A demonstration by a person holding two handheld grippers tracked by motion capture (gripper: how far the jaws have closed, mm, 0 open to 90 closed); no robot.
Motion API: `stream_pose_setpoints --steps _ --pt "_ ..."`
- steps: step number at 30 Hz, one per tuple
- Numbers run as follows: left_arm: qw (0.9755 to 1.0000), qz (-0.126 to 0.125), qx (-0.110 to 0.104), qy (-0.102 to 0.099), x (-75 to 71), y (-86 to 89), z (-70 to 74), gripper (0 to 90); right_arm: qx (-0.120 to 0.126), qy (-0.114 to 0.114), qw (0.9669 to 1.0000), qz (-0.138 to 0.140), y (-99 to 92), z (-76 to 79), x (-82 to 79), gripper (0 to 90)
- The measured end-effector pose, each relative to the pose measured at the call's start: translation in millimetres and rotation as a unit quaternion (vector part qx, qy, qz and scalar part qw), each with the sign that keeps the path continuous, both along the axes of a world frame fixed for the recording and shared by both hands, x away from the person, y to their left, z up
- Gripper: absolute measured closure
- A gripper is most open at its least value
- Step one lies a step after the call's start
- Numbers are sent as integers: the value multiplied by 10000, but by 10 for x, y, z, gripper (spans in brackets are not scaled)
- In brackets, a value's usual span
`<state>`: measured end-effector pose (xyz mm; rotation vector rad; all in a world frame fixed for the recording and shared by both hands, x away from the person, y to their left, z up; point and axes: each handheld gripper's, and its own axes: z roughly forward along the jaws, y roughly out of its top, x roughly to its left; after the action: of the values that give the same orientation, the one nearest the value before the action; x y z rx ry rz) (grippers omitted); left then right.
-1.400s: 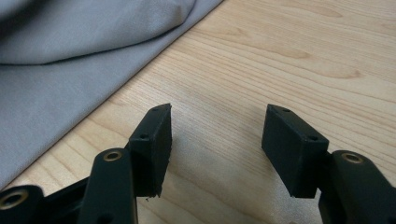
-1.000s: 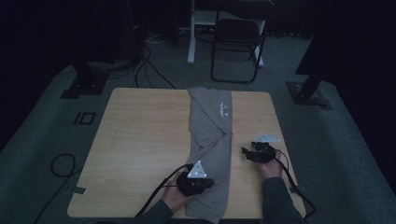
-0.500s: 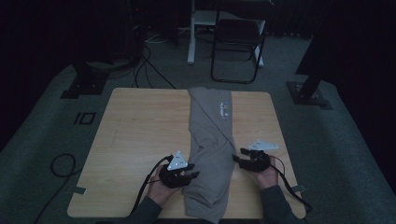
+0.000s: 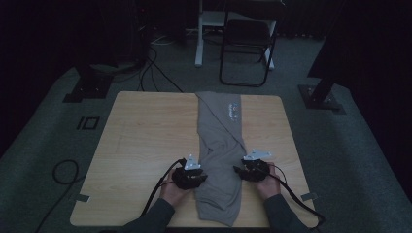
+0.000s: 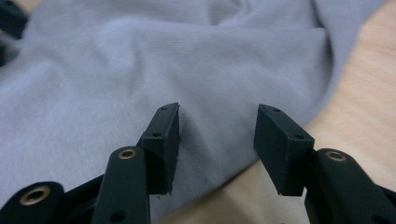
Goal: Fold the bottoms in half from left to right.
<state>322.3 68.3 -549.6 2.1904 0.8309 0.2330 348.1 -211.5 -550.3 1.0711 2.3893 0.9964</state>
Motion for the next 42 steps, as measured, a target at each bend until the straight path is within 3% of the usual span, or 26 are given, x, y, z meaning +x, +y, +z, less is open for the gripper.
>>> stream_pose_setpoints --steps 6,8,10,13,15,19,22,26,28,30,33,36,37,42 --pt "9999 105 -34 -15 188 -81 6 638 -93 -27 9994 -326 -65 15 225 512" --pt "9997 168 -190 -7 186 -38 52 626 -174 -67 9990 -399 -50 48 202 513" --pt "9994 69 -317 -84 102 18 128 626 -36 -96 9996 -265 -37 105 100 509" --pt "9990 -182 -296 -263 -99 87 218 615 229 -111 9997 45 -6 203 -147 513" --pt "9983 -333 -380 -284 -249 121 233 608 423 -55 9987 293 24 227 -343 516" --pt "9972 -607 -288 -316 -476 99 205 566 548 80 9954 778 104 184 -698 513" --pt "9970 -670 -139 -363 -540 27 167 521 620 182 9927 1022 137 151 -833 499" --pt "9974 -647 88 -311 -508 -39 82 513 580 232 9908 1202 211 117 -866 485" --pt "9978 -588 183 -244 -495 -45 40 546 515 275 9895 1322 270 87 -872 491" --pt "9978 -581 213 -243 -497 -37 12 614 235 259 9901 1359 329 47 -884 526" --pt "9980 -537 172 -278 -508 -28 30 723 -73 178 9903 1374 358 29 -903 654" --pt "9975 -624 127 -320 -535 -35 64 759 -19 152 9903 1382 335 55 -910 700" --pt "9973 -652 91 -328 -550 -41 80 835 55 164 9902 1383 311 80 -919 717" --pt "9965 -769 92 -324 -612 -74 126 879 41 114 9891 1471 261 130 -969 726"
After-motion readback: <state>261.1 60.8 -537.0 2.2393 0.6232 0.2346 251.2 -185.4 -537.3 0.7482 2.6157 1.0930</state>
